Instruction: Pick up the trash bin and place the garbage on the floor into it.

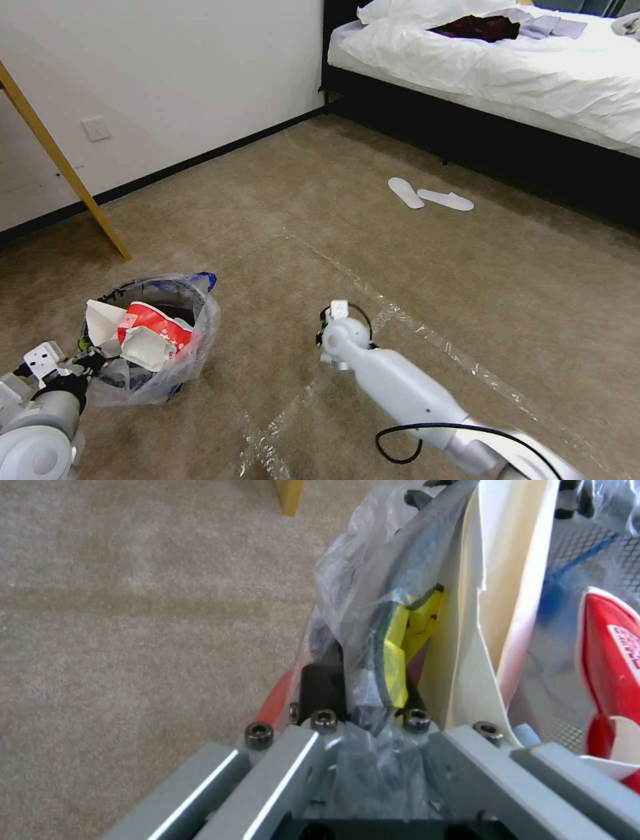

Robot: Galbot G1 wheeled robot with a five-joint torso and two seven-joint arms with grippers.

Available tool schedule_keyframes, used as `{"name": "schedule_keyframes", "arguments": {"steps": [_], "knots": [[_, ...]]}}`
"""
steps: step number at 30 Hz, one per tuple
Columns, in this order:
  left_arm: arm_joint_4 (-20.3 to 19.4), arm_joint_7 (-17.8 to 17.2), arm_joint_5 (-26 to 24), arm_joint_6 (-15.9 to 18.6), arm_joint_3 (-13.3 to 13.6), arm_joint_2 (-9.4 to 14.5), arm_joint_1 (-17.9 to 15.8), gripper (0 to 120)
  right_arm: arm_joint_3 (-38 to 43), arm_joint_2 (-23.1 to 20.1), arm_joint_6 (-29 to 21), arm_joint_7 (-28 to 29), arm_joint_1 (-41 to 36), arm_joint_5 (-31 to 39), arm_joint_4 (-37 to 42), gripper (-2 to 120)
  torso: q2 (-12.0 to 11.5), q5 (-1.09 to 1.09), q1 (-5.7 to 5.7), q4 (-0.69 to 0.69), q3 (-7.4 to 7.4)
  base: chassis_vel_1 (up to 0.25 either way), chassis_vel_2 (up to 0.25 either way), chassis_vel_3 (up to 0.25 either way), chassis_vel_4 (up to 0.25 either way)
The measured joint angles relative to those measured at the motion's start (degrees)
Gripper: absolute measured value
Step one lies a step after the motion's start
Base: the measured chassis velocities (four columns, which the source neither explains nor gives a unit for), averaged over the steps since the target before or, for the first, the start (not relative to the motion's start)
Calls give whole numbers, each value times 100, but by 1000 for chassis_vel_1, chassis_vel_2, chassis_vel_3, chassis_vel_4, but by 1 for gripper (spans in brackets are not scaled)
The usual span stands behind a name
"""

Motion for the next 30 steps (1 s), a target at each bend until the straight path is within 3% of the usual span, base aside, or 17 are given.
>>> {"name": "schedule_keyframes", "arguments": {"steps": [2,11,14,25,30], "knots": [[-3,-10,-13,28,17,-4,-19,0,102,-241,201,-202,85,1,513,19,0,0,0,0,0,0,0,0,0],[-30,-33,-30,67,49,-12,-35,0,227,-610,657,-649,321,72,1562,19,0,0,0,0,-1,0,0,0,0],[-76,-55,-43,107,83,-27,-48,0,159,-851,1310,-1271,600,163,2463,19,0,0,0,1,-1,0,0,0,0],[-111,-66,-48,124,92,-25,-45,0,-277,-1059,2196,-2154,922,188,3143,19,0,-1,0,1,-2,0,0,0,0],[-139,-68,-63,125,76,-10,-29,0,-1040,-1179,2965,-3023,1414,160,3255,19,0,0,0,1,-1,0,0,0,0]]}}
